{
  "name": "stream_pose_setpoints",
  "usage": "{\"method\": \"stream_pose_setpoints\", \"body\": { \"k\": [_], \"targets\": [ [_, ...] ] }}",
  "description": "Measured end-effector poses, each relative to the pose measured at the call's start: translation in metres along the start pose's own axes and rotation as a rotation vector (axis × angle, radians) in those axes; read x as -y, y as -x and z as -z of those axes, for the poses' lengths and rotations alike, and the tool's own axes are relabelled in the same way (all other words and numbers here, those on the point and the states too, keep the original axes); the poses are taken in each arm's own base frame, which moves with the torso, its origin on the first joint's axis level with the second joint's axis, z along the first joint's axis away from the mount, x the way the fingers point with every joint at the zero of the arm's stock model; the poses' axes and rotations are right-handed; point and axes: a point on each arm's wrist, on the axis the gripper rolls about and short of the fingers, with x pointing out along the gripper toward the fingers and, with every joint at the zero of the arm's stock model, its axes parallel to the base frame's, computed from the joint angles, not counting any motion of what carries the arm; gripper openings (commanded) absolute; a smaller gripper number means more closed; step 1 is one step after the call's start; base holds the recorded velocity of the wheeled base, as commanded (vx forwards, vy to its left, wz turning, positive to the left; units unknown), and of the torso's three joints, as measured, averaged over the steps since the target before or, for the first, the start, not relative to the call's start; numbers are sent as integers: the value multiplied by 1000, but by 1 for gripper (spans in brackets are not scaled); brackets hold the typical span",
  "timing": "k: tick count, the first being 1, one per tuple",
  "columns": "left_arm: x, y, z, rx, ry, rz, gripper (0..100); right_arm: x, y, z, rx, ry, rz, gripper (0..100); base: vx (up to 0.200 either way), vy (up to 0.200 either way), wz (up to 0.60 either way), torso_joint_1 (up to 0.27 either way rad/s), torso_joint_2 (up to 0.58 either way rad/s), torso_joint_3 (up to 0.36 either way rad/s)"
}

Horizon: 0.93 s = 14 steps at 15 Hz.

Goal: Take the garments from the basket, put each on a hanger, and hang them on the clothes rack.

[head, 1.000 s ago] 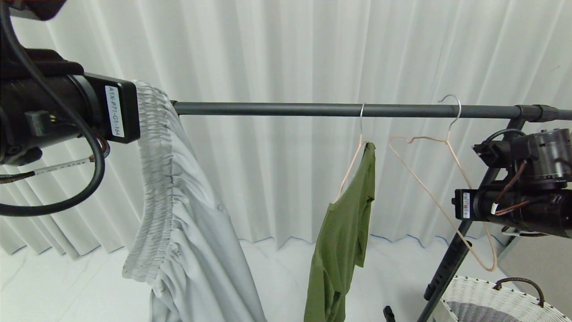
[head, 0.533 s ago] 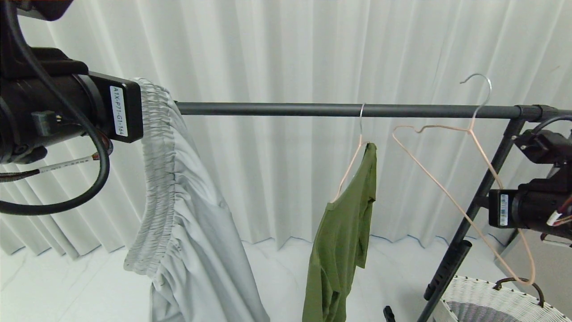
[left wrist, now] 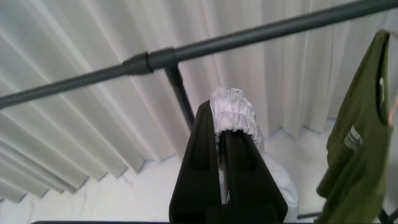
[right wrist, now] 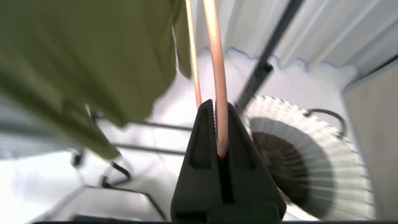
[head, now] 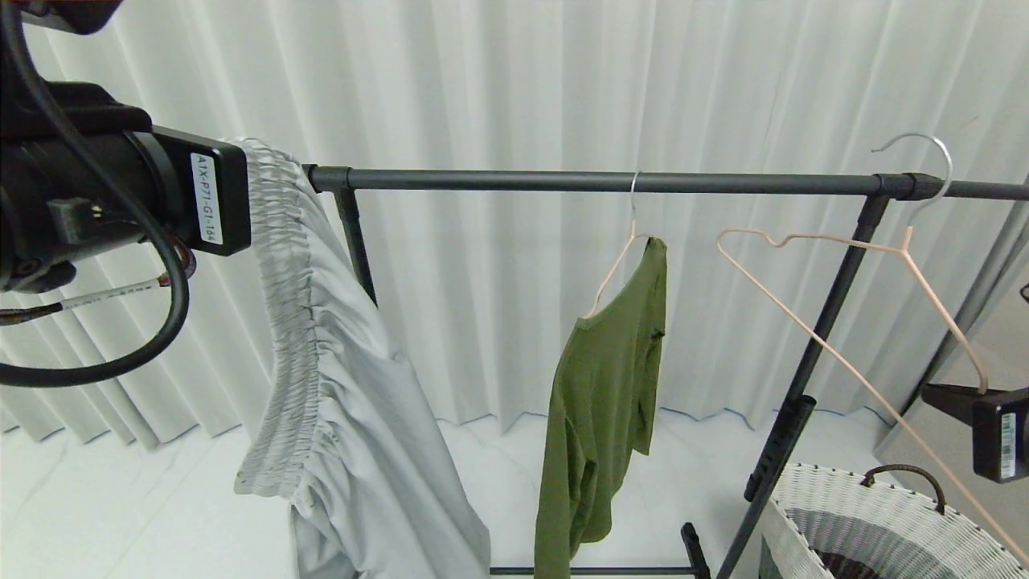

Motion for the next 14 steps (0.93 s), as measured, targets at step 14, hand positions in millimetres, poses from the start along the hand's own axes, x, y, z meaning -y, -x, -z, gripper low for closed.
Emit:
{"method": "stream_pose_setpoints", "body": {
  "k": [14],
  "targets": [
    [5,12,17,-21,-50,47,0,5,35,26,5,71,-52,0,-143,0,0,3,2,0]
  ]
}}
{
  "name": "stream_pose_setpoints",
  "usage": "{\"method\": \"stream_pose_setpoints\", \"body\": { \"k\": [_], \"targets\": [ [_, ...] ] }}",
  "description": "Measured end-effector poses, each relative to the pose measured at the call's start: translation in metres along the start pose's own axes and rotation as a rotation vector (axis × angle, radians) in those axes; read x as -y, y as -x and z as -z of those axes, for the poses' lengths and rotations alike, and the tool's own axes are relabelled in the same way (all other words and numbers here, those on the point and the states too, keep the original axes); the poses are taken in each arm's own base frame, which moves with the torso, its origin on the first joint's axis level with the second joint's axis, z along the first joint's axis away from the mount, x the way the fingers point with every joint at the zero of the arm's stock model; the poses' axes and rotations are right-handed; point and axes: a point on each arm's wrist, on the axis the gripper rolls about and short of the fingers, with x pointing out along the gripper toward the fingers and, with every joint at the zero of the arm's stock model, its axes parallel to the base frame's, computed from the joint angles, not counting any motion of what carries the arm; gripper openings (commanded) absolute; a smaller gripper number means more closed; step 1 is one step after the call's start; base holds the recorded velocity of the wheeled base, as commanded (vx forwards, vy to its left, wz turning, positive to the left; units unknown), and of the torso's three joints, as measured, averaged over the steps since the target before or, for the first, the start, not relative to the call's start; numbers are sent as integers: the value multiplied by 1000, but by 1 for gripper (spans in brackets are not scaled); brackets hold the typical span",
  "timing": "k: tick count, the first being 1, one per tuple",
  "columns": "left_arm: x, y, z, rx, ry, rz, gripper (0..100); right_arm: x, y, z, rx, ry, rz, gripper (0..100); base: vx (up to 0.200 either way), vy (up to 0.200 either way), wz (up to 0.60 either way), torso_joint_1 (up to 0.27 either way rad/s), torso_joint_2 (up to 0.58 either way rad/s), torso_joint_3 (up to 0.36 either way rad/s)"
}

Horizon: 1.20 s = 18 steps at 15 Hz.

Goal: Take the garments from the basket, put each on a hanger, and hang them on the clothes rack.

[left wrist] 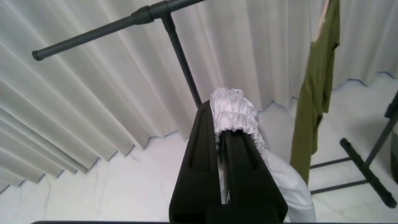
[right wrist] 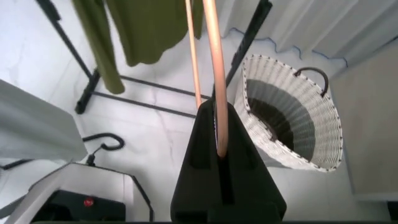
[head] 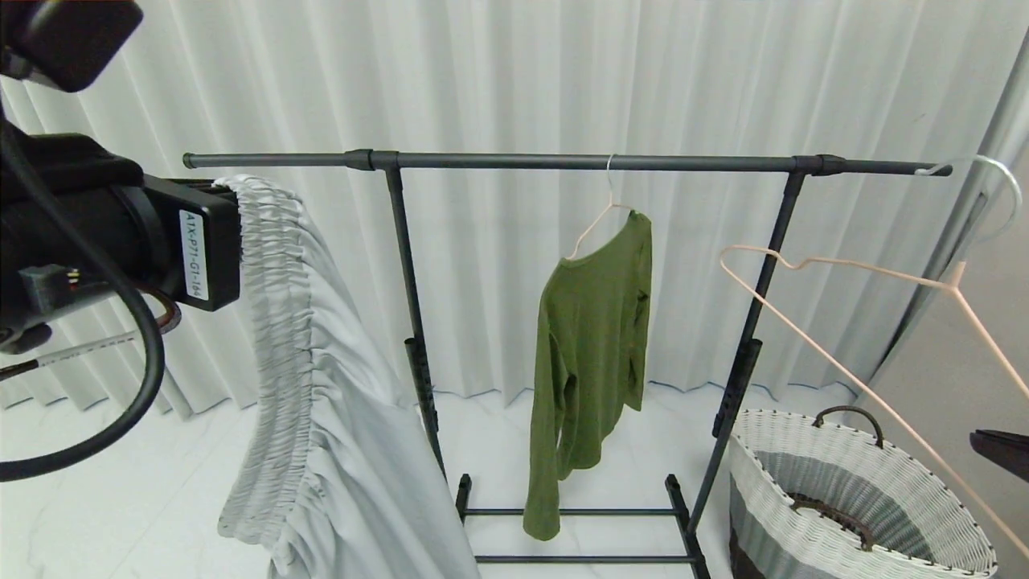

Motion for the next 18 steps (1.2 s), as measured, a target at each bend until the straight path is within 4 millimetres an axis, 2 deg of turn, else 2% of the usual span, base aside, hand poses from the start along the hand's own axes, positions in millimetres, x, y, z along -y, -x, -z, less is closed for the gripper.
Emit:
{"method": "stream_pose_setpoints", "body": {
  "k": [3,6,9,13,18],
  "targets": [
    [5,-4,1,-11,-32,12,0,-8,1,-5,3,22,-79,0,0,0,0,0,0,0],
    [16,-18,1,-45,-53,3,0,-25,0,-15,0,30,-216,0,0,0,0,0,0,0],
    [30,-42,-1,-95,-76,-30,0,-57,4,-24,-31,21,-424,0,0,0,0,0,0,0],
    [44,-69,-9,-113,-26,-43,0,-95,18,-23,-107,21,-660,0,0,0,0,0,0,0],
    [56,-86,-5,-145,70,-43,0,-112,28,-23,-121,50,-763,0,0,0,0,0,0,0]
  ]
}}
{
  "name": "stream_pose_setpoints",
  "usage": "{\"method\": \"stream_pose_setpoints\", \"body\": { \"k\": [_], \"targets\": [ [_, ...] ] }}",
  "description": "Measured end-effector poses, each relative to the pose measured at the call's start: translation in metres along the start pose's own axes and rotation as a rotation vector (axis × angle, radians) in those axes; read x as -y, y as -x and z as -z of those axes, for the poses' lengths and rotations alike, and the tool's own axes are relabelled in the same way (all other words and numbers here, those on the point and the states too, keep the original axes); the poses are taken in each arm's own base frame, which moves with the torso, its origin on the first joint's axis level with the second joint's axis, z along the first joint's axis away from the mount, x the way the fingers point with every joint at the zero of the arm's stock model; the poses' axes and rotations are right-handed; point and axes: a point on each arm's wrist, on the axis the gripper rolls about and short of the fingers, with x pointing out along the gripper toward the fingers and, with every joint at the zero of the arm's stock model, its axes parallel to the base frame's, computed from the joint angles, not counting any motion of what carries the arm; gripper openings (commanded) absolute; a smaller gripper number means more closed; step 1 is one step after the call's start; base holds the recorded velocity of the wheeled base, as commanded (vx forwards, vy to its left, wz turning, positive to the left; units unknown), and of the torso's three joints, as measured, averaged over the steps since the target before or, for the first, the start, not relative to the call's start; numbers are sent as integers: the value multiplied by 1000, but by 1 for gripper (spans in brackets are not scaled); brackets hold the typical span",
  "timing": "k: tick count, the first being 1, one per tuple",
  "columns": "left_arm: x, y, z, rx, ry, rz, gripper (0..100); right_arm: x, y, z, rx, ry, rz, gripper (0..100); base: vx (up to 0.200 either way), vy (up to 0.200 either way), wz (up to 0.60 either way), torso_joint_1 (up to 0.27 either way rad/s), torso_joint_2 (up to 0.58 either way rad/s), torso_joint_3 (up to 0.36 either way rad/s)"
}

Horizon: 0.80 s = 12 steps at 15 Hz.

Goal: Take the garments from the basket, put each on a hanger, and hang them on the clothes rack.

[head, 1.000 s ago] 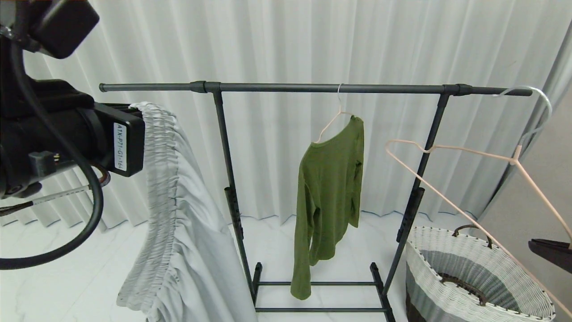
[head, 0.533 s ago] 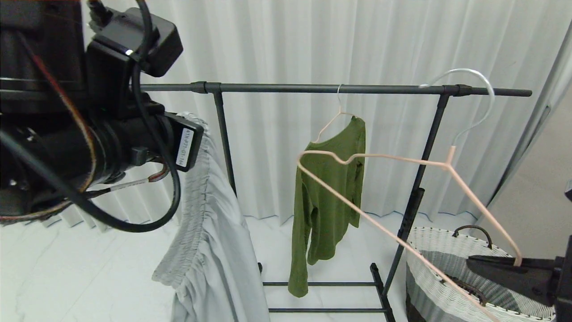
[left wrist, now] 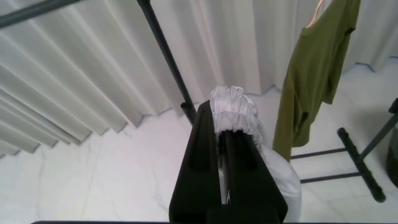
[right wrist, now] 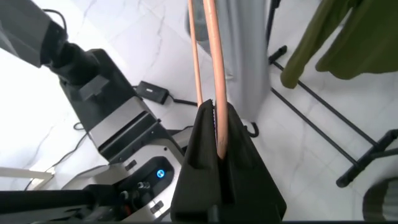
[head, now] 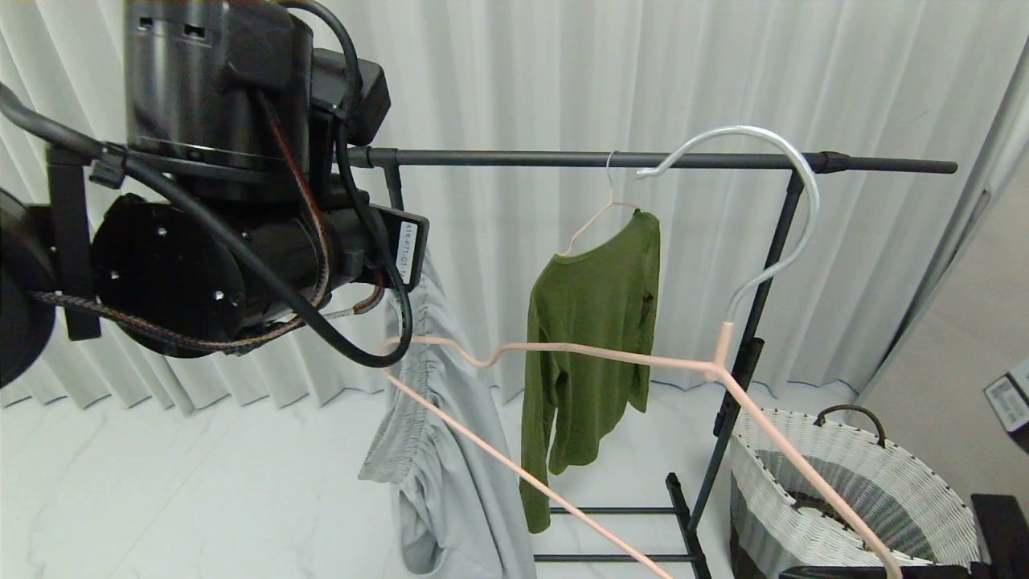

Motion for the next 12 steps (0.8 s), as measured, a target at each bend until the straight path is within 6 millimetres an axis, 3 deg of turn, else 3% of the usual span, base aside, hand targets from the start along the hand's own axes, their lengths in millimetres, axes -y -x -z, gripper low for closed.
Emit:
{"method": "stream_pose_setpoints", "body": {
  "k": [12],
  "targets": [
    [-8,10,2,-45,-33,-74,0,11,-25,-19,39,-48,113,0,0,0,0,0,0,0]
  ]
}}
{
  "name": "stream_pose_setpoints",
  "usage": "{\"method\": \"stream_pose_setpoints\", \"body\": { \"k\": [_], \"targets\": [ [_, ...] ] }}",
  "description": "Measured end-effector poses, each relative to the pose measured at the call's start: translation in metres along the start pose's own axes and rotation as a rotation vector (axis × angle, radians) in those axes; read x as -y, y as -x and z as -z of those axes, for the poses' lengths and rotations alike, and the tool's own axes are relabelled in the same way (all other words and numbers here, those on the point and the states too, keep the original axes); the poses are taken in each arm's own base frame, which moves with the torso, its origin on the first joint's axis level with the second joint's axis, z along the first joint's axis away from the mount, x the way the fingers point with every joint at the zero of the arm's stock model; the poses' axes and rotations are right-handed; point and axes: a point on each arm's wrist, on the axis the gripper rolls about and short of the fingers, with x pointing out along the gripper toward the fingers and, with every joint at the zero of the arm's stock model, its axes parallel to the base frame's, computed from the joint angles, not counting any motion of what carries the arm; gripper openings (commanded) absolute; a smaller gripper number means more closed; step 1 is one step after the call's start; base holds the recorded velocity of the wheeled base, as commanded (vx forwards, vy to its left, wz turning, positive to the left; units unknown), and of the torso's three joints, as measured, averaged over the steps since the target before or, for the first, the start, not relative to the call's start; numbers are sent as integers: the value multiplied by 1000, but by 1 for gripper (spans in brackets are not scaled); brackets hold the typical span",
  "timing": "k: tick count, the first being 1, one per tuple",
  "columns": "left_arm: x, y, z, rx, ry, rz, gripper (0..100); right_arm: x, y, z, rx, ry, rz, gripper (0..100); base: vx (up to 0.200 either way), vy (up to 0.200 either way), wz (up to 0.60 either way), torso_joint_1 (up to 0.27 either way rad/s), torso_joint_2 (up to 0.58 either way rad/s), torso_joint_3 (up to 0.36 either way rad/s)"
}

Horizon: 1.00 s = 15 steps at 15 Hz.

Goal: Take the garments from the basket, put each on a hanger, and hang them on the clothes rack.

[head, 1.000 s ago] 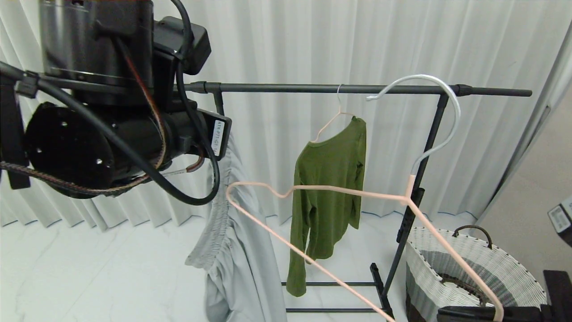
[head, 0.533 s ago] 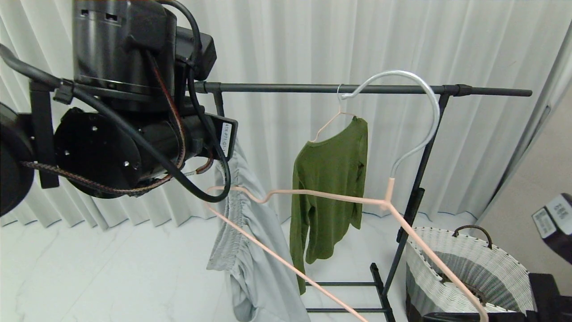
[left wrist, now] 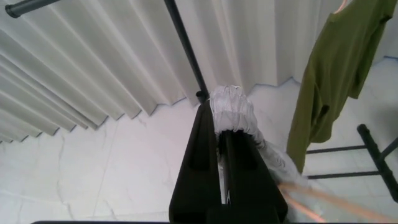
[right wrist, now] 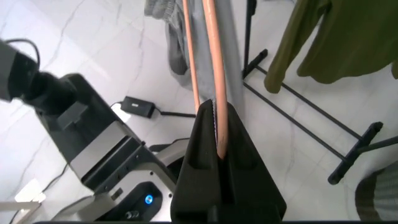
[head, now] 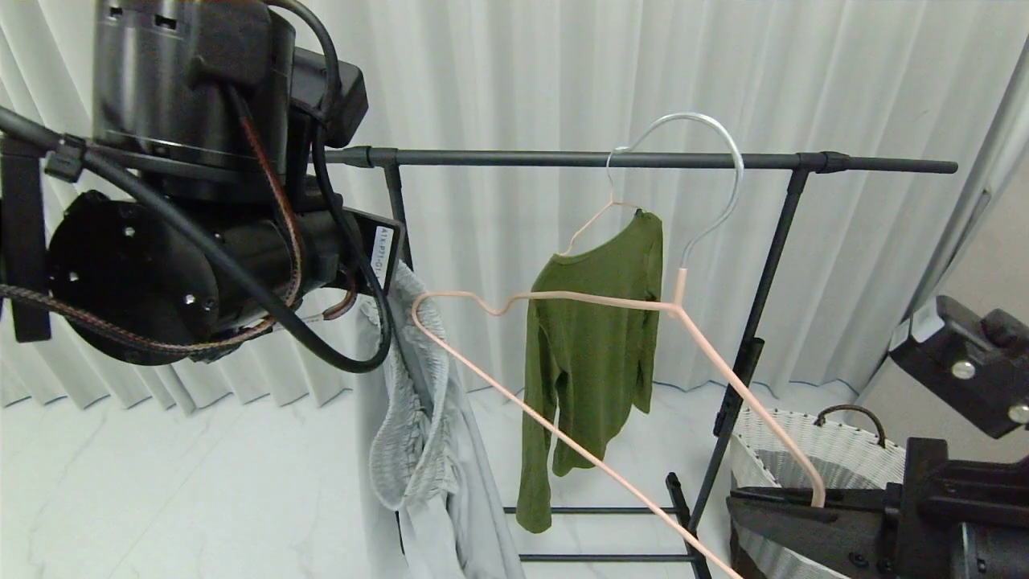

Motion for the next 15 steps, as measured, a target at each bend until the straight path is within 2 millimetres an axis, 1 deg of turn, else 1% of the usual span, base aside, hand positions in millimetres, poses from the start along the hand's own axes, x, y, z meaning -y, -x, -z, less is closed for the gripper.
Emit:
{"method": "stream_pose_setpoints", "body": {
  "k": [4,8,10,12,15],
  "targets": [
    [-1,8,-3,14,2,15,0,-3,-6,-10,19,-5,-8,0,0,0,0,0,0,0],
    [-4,13,-10,35,17,18,0,-6,-10,-9,10,20,-17,0,0,0,0,0,0,0],
    [-4,14,-12,40,19,20,0,-8,-13,-13,39,18,-27,0,0,0,0,0,0,0],
    [-3,17,-13,48,19,31,0,-10,-18,-17,75,23,-35,0,0,0,0,0,0,0],
    [1,25,-14,65,18,59,0,-8,-27,-17,64,47,-17,0,0,0,0,0,0,0]
  ]
}}
